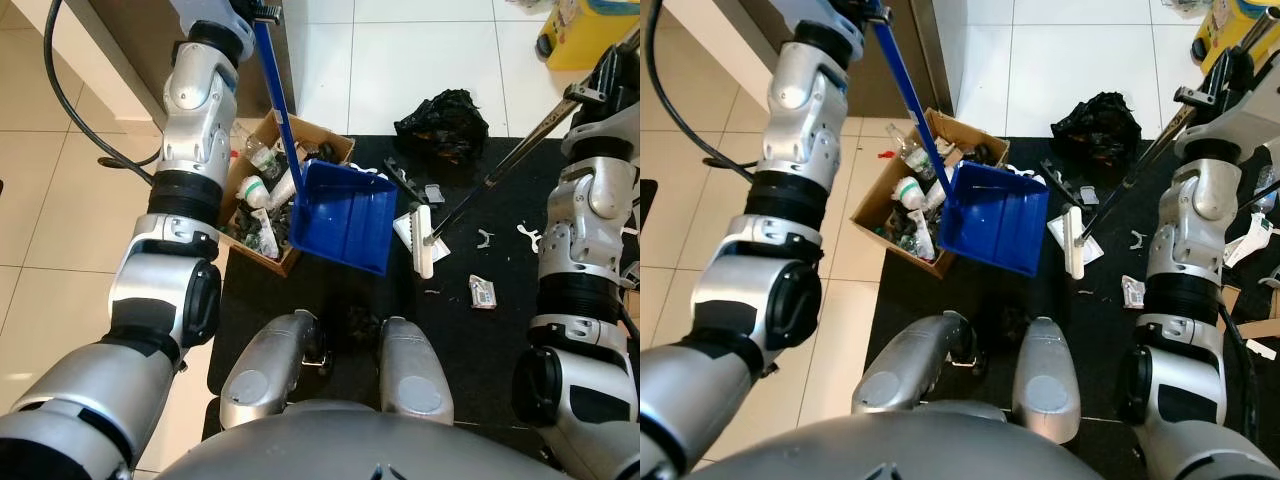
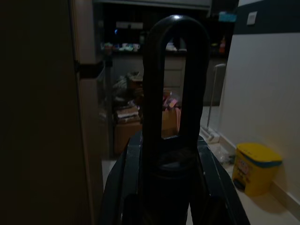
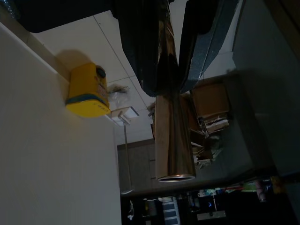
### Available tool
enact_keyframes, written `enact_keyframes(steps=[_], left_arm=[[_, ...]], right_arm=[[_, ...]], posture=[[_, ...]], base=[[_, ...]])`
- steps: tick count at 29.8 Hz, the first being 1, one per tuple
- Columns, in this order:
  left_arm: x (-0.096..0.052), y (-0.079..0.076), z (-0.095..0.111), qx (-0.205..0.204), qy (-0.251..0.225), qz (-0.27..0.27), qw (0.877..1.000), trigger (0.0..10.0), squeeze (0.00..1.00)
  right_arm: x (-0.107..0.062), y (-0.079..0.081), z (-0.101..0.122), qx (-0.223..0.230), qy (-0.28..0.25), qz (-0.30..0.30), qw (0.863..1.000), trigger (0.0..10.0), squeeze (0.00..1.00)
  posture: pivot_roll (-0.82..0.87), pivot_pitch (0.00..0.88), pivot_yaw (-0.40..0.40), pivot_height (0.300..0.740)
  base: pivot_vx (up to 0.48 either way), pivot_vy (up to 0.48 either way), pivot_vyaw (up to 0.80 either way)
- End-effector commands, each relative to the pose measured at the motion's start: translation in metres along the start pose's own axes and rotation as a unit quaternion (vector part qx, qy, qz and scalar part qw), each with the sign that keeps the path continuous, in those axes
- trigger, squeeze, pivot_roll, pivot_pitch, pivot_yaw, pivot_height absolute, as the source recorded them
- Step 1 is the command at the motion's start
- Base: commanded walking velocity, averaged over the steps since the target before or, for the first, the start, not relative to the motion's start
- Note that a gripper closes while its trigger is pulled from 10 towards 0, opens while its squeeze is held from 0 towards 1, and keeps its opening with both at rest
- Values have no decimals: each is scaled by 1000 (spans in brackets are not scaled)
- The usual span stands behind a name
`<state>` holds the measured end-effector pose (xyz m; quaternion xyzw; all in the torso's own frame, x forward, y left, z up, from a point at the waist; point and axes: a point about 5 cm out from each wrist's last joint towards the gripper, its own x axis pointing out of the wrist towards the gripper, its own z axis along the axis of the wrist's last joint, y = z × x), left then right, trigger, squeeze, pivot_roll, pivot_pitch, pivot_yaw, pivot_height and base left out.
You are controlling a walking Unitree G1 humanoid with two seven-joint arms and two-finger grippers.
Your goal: Sweep floor
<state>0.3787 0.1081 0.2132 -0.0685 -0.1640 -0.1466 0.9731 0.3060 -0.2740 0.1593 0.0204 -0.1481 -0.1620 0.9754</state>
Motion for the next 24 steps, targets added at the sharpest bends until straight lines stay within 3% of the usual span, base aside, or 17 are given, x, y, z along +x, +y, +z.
enact_keyframes(steps=[1, 24], left_arm=[[0, -6, 1, -4, -2, -5, 1000, 10000, 0], [-4, -11, 0, -5, 11, -11, 1000, 10000, 0]], right_arm=[[4, 0, 8, 1, -16, -1, 1000, 10000, 0], [4, 1, 7, 1, -12, 8, 1000, 10000, 0]], posture=[[-23, 39, 93, 740], [-24, 34, 88, 740]], base=[[0, -480, 0], [0, -433, 0]])
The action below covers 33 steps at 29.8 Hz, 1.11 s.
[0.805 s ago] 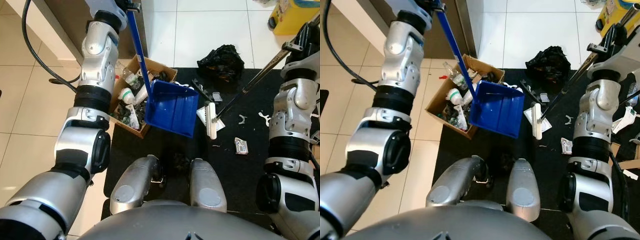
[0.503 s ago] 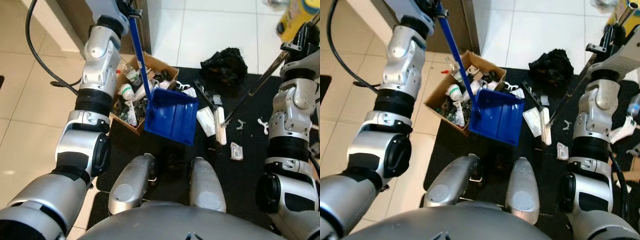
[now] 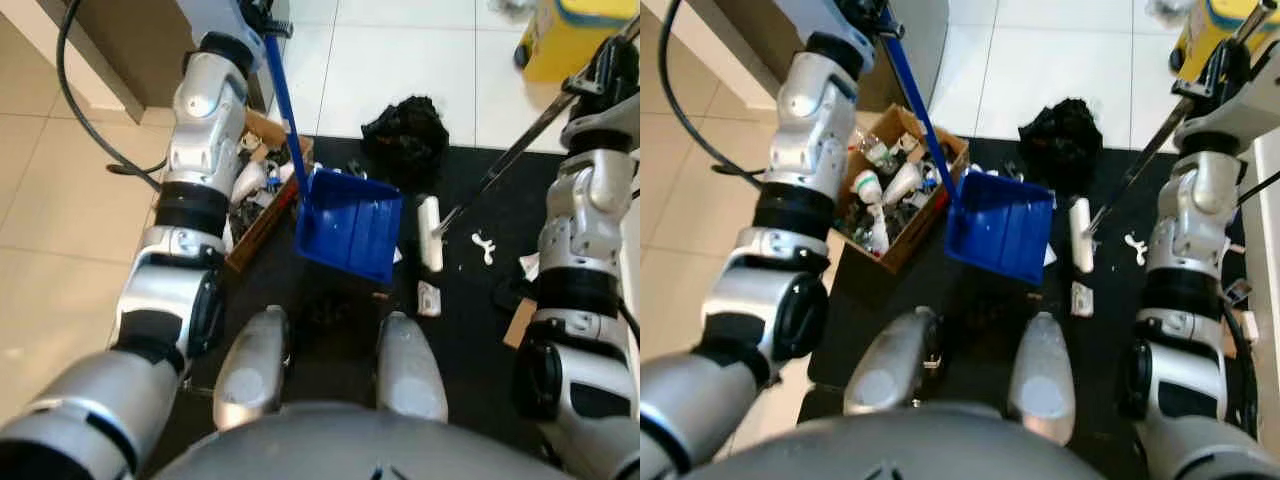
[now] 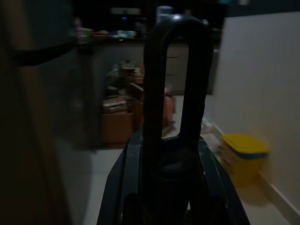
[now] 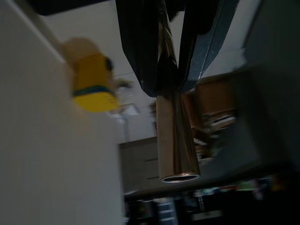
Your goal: Sweep floor
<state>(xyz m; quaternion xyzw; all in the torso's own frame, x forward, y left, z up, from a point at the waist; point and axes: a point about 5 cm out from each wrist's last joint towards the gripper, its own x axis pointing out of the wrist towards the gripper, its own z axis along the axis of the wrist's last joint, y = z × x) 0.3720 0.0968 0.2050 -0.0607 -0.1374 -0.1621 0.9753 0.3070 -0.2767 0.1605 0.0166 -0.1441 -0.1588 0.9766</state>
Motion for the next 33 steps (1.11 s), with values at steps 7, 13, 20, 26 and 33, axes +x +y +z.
enact_keyframes(steps=[7, 13, 20, 26, 33], left_arm=[[0, 2, 8, -3, -14, 4, 1000, 10000, 0], [-2, 4, 5, 0, -8, 7, 1000, 10000, 0], [-9, 11, -4, 16, 12, 18, 1000, 10000, 0], [-20, 23, -23, 34, 45, 47, 997, 10000, 0], [-40, 38, -51, 48, 91, 89, 991, 10000, 0]], right_arm=[[2, 3, 6, 5, -15, 4, 1000, 10000, 0], [1, 3, 5, 5, -13, 5, 1000, 10000, 0], [0, 7, 3, -6, -10, 17, 1000, 10000, 0], [-1, 9, 1, -7, -7, 22, 1000, 10000, 0], [0, 11, 1, -6, -6, 26, 1000, 10000, 0]], posture=[[-24, 42, 90, 740], [-23, 44, 91, 740], [-19, 47, 88, 740], [-19, 47, 88, 740], [-13, 50, 84, 740]], base=[[0, 0, 0], [0, 0, 0], [0, 0, 0], [0, 0, 0], [0, 0, 0]])
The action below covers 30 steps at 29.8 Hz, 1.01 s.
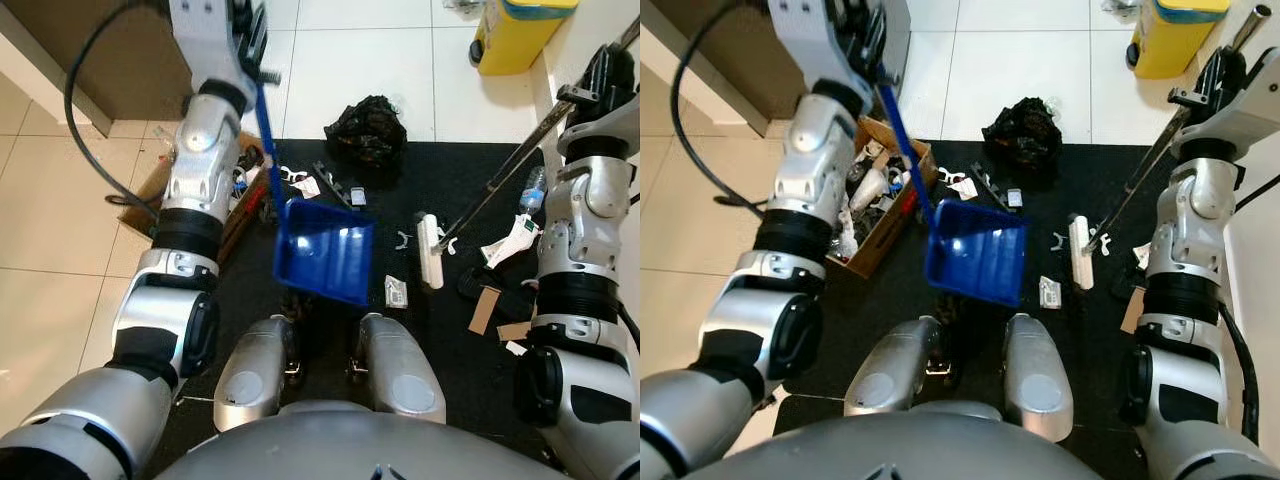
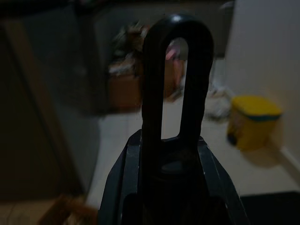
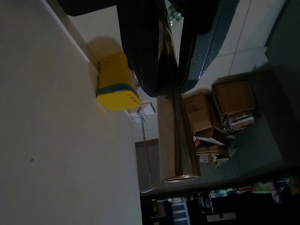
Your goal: Sweep floor
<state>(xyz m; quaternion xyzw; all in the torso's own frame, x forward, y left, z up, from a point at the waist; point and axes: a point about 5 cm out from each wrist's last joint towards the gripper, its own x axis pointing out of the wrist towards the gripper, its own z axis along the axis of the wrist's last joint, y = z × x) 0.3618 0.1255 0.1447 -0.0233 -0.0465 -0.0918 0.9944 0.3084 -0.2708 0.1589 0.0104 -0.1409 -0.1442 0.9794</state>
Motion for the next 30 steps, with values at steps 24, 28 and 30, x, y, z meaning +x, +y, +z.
enact_keyframes(steps=[24, 28, 30], left_arm=[[-15, 19, -27, 165, -4, 7, 986, 10000, 0], [-10, 8, -28, 198, -5, -22, 980, 10000, 0], [-8, 6, -30, 202, 2, -26, 979, 10000, 0]], right_arm=[[-10, 32, -12, 0, 3, 73, 997, 10000, 0], [-10, 37, -11, 1, 1, 80, 997, 10000, 0], [-10, 38, -10, 3, -1, 81, 997, 10000, 0]], posture=[[-3, 122, 97, 740], [-8, 135, 103, 740], [-19, 147, 111, 740]], base=[[0, 0, 0], [0, 0, 0], [0, 0, 0]])
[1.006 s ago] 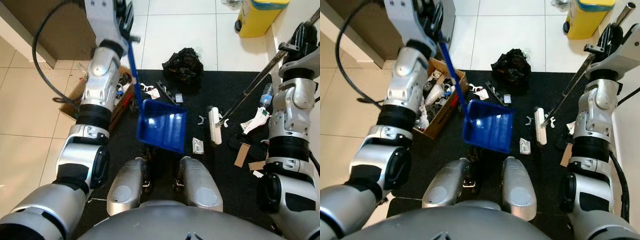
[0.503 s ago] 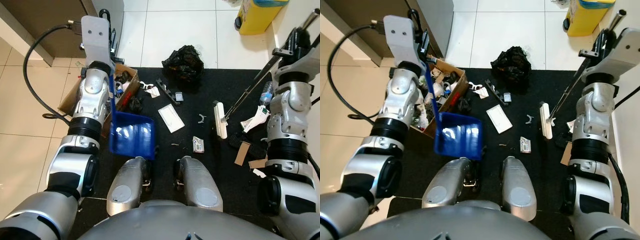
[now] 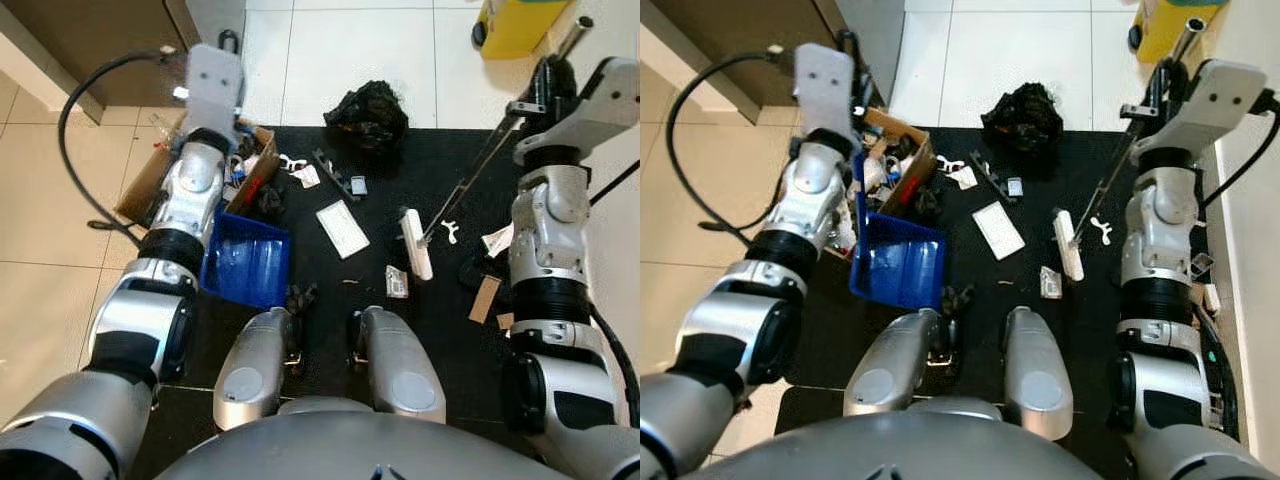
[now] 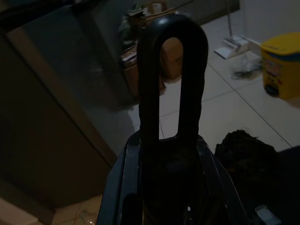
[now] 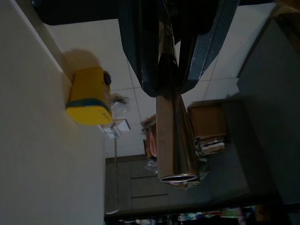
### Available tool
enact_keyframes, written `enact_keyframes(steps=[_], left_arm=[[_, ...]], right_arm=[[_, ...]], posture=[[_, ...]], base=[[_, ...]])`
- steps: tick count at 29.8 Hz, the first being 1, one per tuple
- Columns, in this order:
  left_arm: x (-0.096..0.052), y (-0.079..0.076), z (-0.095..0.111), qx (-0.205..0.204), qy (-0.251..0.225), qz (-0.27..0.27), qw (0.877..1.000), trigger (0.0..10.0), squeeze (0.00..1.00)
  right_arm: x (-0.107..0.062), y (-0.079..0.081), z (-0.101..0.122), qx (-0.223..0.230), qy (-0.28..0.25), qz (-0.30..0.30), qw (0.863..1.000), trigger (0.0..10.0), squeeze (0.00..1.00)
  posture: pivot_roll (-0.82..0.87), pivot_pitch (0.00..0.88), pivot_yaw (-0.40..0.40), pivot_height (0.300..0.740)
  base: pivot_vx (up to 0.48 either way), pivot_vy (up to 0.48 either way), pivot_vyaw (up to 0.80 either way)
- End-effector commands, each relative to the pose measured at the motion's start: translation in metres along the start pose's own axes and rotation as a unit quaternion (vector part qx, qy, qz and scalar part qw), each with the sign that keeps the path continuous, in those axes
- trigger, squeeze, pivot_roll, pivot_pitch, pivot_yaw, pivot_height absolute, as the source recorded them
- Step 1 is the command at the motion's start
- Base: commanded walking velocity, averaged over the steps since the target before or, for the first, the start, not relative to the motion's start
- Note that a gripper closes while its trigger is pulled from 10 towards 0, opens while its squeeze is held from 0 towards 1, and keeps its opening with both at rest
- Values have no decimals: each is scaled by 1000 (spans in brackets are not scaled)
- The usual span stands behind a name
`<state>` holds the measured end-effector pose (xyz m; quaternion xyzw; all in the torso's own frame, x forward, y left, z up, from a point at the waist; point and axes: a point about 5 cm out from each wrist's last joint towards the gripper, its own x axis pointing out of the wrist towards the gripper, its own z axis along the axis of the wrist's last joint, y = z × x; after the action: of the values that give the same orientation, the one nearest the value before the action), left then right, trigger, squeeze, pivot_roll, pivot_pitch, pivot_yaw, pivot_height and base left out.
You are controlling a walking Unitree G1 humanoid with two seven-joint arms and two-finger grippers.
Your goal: Sweep floor
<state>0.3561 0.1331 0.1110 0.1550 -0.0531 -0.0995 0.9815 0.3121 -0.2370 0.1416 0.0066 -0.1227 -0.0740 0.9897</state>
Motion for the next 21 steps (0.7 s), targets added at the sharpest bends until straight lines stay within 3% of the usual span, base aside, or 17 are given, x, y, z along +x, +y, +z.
enact_keyframes(steps=[1, 6, 11, 15, 21], left_arm=[[3, 0, 1, 18, -1, -5, 1000, 10000, 0], [6, -5, 0, -6, 15, -10, 1000, 10000, 0], [9, -10, 10, -25, -9, -70, 997, 10000, 0], [7, -11, 15, -14, -31, -114, 993, 10000, 0], [-5, -34, 15, -2, -63, -187, 980, 10000, 0]], right_arm=[[1, 6, 7, -1, -22, 9, 1000, 10000, 0], [-2, 6, 6, 0, -22, 8, 1000, 10000, 0], [-9, 0, 4, -3, -20, -4, 1000, 10000, 0], [-11, -3, 3, -1, -19, -12, 1000, 10000, 0], [-9, -2, 3, 1, -19, -14, 1000, 10000, 0]], posture=[[-24, 159, 118, 740], [-37, 165, 130, 740], [-44, 163, 149, 740], [-36, 154, 154, 740], [-30, 145, 154, 740]], base=[[0, 0, 0], [0, 0, 0], [0, 0, 0], [0, 0, 0], [0, 0, 0]])
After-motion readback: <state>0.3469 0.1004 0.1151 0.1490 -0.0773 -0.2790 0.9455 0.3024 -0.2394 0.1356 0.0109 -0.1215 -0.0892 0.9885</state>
